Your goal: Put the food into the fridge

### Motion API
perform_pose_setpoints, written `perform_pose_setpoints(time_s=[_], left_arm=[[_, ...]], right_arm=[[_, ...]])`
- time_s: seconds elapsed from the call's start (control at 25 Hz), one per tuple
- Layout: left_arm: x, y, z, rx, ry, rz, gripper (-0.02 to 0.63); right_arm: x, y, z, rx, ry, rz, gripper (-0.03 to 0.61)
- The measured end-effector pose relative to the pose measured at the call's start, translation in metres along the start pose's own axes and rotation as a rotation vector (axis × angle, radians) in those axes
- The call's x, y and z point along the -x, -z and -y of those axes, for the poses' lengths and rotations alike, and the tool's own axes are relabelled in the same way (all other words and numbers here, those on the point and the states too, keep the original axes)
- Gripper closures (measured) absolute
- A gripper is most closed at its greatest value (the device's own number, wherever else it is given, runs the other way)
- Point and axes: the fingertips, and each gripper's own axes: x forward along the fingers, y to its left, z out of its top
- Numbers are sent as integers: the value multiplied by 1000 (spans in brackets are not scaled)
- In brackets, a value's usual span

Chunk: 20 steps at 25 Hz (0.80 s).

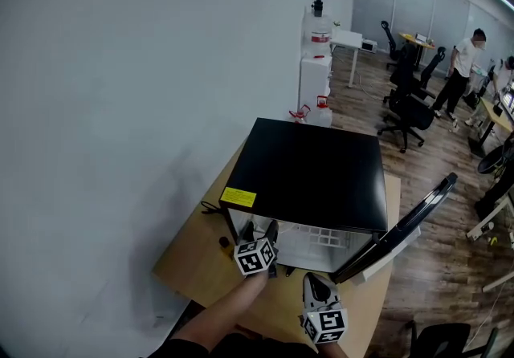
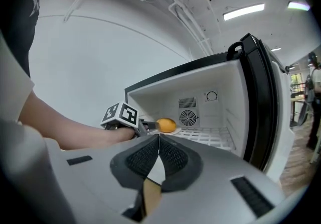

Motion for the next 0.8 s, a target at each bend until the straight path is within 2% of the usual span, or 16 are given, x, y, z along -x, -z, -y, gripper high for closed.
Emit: perform_pose_setpoints(time_s=[0.2,0.44,0.64,0.8], left_arm=[[14,1,-1,-15,15,5,301],[43,-8,2,-111,34,35,301],[84,-21,7,-183,76,75,302],[129,-28,1,-223,89,84,301]], right_arm=[[8,1,-4,1,12,-12,518],[18,2,-1,21,74,0,518],[29,-5,-5,31,115,8,518],[40,-7,-26,52,122,21,518]])
